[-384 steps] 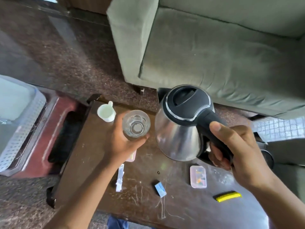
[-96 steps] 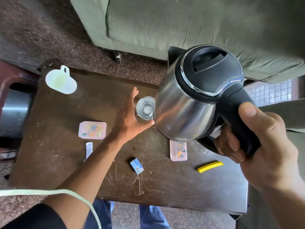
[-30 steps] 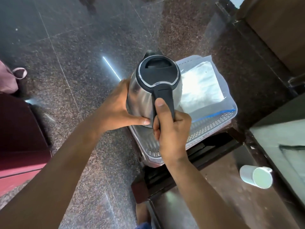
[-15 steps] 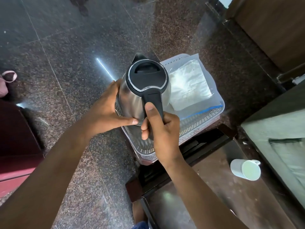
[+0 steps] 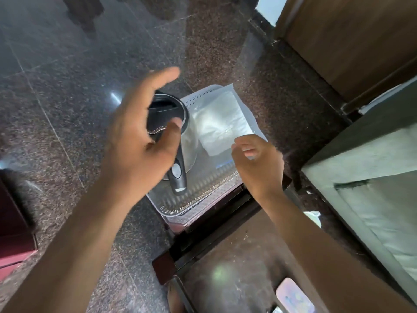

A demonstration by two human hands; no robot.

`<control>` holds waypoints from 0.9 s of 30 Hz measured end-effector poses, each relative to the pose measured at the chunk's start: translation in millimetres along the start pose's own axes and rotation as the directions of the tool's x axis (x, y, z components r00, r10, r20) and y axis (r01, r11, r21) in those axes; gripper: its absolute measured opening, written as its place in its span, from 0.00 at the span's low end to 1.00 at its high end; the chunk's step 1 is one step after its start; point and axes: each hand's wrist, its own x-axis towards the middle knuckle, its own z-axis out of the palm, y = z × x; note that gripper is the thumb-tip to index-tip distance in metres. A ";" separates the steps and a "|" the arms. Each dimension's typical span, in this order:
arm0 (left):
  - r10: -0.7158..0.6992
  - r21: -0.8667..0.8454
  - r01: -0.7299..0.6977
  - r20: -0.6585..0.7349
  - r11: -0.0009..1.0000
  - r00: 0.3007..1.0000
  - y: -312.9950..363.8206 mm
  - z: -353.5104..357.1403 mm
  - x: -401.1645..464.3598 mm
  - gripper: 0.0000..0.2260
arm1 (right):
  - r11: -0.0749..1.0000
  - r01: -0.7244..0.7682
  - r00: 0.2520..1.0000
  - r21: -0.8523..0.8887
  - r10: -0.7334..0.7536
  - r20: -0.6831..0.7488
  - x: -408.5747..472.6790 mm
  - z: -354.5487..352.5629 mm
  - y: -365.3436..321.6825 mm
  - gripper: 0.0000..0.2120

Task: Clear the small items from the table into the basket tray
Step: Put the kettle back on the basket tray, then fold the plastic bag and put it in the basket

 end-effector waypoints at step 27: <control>-0.532 0.358 0.401 0.455 0.843 0.714 -43.5 172.0 -40.5 0.32 | 0.891 0.229 0.973 -0.391 -0.221 0.066 138.9 25.0 14.2 0.21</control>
